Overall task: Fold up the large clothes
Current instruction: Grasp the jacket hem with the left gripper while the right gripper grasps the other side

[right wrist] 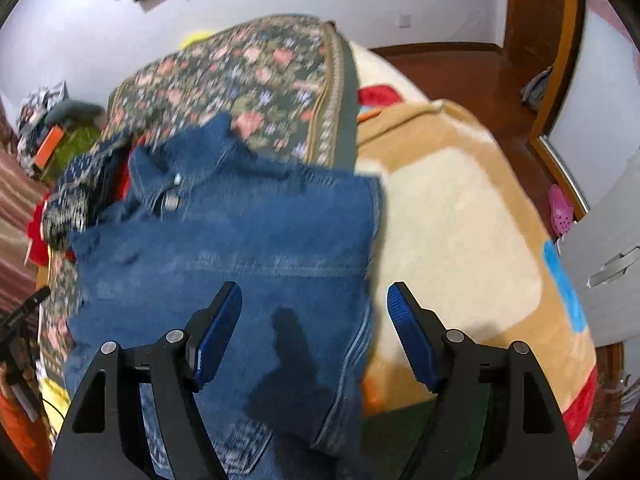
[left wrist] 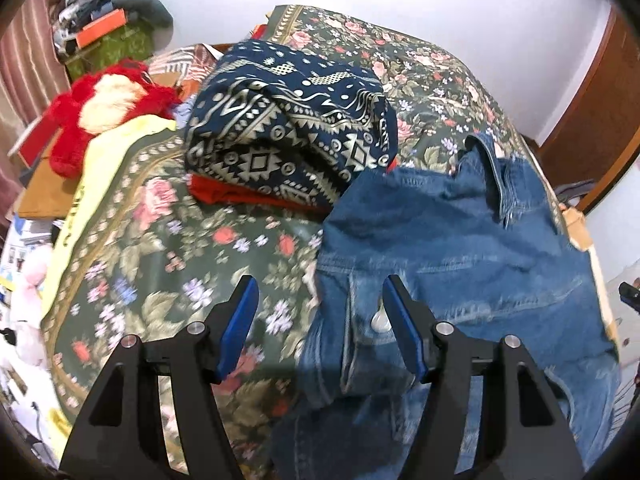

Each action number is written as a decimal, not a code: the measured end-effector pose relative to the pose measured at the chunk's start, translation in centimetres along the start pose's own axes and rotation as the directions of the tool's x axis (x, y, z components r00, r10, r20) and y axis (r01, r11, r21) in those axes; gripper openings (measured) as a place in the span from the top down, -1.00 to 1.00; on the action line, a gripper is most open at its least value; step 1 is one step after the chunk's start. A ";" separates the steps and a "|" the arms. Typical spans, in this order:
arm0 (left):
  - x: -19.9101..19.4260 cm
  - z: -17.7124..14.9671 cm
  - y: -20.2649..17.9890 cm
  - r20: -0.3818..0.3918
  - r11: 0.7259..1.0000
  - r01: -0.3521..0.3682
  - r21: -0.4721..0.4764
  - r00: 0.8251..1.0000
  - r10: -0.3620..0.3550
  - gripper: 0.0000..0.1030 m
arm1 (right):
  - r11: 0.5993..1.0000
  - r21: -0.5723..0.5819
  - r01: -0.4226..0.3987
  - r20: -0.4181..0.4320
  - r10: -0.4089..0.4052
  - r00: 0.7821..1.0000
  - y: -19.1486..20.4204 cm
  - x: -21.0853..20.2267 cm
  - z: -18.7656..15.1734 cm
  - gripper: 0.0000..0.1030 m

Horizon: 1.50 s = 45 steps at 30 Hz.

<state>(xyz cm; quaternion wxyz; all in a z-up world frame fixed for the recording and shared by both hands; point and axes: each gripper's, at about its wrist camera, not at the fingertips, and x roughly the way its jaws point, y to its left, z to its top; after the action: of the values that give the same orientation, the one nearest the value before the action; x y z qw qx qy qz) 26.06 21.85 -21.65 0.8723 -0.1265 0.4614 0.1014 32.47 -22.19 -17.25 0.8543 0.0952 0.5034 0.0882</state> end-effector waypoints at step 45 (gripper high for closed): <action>-1.5 6.1 -6.2 0.132 0.971 0.178 0.159 0.971 -0.200 0.86 | 0.986 0.077 -0.146 0.087 0.139 0.986 -0.5 2.1 5.6 0.85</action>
<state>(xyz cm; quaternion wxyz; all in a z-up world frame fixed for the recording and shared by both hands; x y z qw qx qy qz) 31.79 17.84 -16.30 0.9165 -0.0981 0.3878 -0.0072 38.40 -22.57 -16.47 0.8608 0.1702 0.4633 0.1240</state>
